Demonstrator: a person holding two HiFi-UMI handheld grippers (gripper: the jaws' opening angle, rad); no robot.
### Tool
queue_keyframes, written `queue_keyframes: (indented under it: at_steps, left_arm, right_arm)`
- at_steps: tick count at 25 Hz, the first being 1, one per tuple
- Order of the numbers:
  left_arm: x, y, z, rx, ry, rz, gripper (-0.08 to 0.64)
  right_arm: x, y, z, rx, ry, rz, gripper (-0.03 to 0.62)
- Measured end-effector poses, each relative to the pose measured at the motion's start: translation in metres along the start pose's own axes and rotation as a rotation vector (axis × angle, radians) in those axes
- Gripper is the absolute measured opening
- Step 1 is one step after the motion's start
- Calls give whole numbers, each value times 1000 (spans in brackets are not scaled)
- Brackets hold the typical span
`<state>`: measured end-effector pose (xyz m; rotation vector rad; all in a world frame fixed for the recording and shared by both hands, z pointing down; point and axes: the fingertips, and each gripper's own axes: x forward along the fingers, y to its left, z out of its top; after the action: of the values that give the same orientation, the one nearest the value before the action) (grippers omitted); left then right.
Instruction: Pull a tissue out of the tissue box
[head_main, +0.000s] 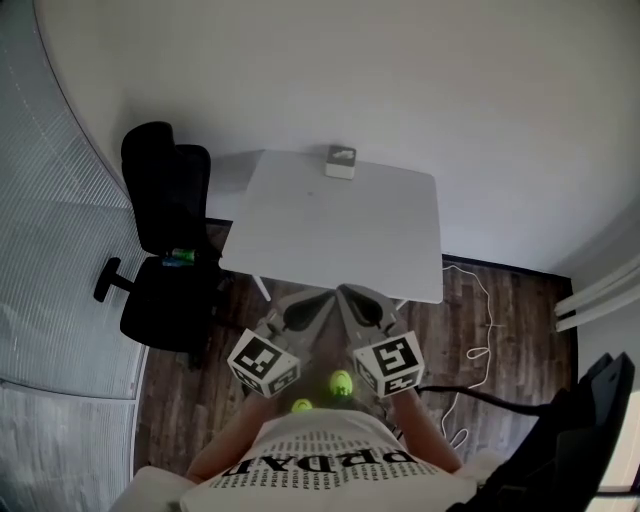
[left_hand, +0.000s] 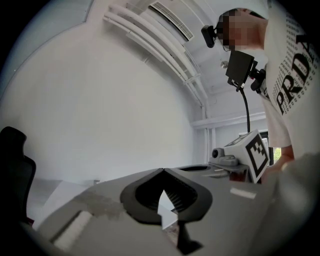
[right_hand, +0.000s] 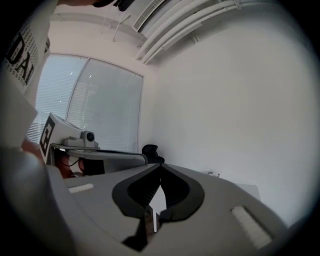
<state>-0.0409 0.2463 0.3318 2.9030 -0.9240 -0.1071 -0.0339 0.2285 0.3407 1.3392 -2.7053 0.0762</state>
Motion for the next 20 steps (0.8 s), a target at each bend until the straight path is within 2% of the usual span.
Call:
queue_keyframes:
  at_steps: [13,20]
  left_arm:
    - [97,41,4,23,11,92,-8]
    - [119,50,-3,27,-8,136,-8]
  right_arm:
    - [36,-96,8,-10,-10,83,8]
    - [42,-117,4,-36,-7,125,9]
